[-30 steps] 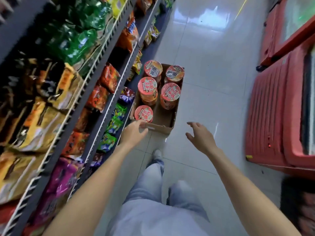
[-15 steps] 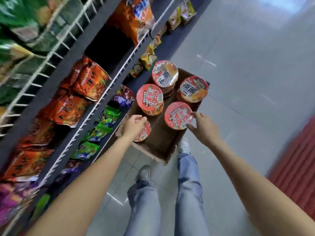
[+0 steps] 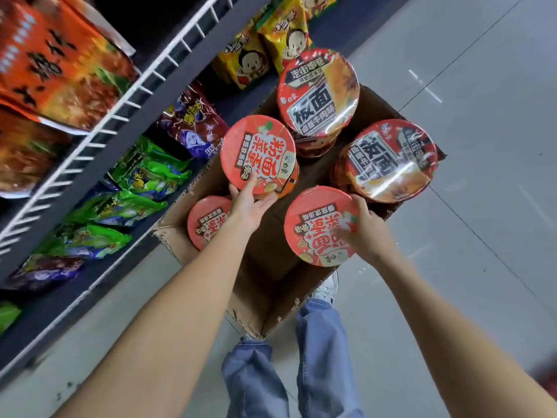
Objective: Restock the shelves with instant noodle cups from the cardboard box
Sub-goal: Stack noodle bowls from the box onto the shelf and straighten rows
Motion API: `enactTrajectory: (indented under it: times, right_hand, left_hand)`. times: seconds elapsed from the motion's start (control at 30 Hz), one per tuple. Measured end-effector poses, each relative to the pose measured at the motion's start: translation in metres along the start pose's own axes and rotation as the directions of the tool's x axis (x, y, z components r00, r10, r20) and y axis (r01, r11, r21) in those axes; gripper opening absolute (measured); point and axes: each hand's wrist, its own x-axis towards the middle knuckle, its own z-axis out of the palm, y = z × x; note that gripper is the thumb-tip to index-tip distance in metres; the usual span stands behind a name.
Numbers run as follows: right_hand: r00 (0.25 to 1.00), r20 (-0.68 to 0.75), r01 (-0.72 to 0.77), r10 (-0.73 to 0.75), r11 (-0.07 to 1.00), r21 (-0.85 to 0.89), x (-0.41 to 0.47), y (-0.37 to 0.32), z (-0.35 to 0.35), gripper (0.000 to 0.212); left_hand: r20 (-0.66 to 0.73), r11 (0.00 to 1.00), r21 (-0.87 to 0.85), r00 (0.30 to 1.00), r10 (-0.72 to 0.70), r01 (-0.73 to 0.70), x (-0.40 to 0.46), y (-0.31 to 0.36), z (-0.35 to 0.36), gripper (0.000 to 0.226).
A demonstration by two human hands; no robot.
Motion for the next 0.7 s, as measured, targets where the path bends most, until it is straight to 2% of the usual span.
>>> enactTrajectory:
  times: [0.1,0.23,0.37,0.53,0.63,0.7]
  right_hand:
    - [0.999,0.032,-0.027,0.023,0.993,0.114,0.005,0.006,0.001,0.065]
    - [0.999,0.032,-0.025,0.019,0.979,0.2,0.006,0.007,-0.002,0.058]
    - [0.998,-0.063,0.041,-0.028,0.973,0.228,-0.013,0.005,-0.002,0.052]
    - [0.979,-0.193,0.109,-0.066,0.969,0.22,-0.059,-0.005,-0.003,0.045]
    - [0.981,-0.191,0.112,-0.038,0.913,0.393,-0.096,-0.014,-0.017,0.044]
    - [0.983,-0.181,0.118,-0.015,0.809,0.576,-0.122,-0.027,-0.032,0.044]
  left_hand:
    - [0.004,0.998,0.002,0.998,0.062,-0.062,0.009,-0.002,-0.001,0.063]
    - [-0.003,0.993,0.078,0.996,0.084,-0.084,0.007,-0.003,-0.014,0.068]
    - [-0.018,0.97,0.226,0.995,0.095,-0.088,-0.011,-0.006,-0.045,0.066]
    - [-0.123,0.926,0.359,0.977,0.172,-0.118,-0.044,-0.002,-0.095,0.068]
    - [-0.135,0.888,0.436,0.966,0.222,-0.143,-0.066,0.008,-0.112,0.069]
    - [-0.092,0.814,0.551,0.955,0.281,-0.186,-0.086,0.02,-0.118,0.07]
